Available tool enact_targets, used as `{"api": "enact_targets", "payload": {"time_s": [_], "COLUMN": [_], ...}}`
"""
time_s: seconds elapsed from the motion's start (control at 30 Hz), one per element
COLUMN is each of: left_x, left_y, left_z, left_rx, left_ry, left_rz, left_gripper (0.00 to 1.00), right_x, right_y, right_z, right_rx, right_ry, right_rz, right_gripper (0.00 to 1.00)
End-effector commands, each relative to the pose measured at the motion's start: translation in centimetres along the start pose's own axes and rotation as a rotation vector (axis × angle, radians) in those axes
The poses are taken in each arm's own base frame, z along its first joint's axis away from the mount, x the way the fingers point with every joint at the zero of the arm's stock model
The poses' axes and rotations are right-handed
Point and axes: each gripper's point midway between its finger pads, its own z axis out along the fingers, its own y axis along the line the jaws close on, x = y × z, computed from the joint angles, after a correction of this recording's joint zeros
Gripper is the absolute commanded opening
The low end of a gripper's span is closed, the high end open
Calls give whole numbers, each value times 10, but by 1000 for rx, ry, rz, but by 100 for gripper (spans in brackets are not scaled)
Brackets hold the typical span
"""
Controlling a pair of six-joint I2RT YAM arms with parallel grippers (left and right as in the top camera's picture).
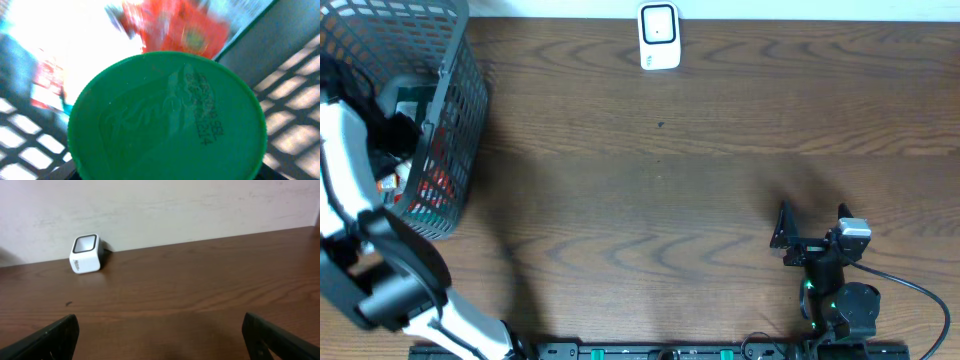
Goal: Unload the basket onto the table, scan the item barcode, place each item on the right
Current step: 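Lift the jar out and carry it toward the white scanner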
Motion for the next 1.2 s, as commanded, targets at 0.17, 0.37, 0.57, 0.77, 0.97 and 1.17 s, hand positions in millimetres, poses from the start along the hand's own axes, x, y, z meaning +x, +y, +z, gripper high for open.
{"api": "enact_targets", "payload": {"time_s": [0.17, 0.37, 0.57, 0.77, 0.97, 1.17], "left_x": [-41, -26, 31, 105, 175, 233], "left_y": [-2, -39, -113, -182, -249, -301], "left_z": [-141, -237, -288, -268, -223, -154], "left_rx": [43, 289, 686, 838, 887, 827], "left_ry": [-472, -714, -675, -401, -124, 143], "left_rz": [-15, 59, 238, 429, 626, 752], "left_gripper": [57, 57, 57, 57, 57, 58], "right_x": [0, 0, 0, 0, 0, 0], "right_y": [-2, -2, -2, -2, -2, -2], "right_z": [0, 0, 0, 0, 0, 0], "right_rx": [6, 6, 6, 6, 6, 6], "right_ry": [0, 0, -1, 0, 0, 0], "right_rz": [-11, -11, -11, -11, -11, -11], "right_gripper": [99, 99, 99, 99, 99, 99]}}
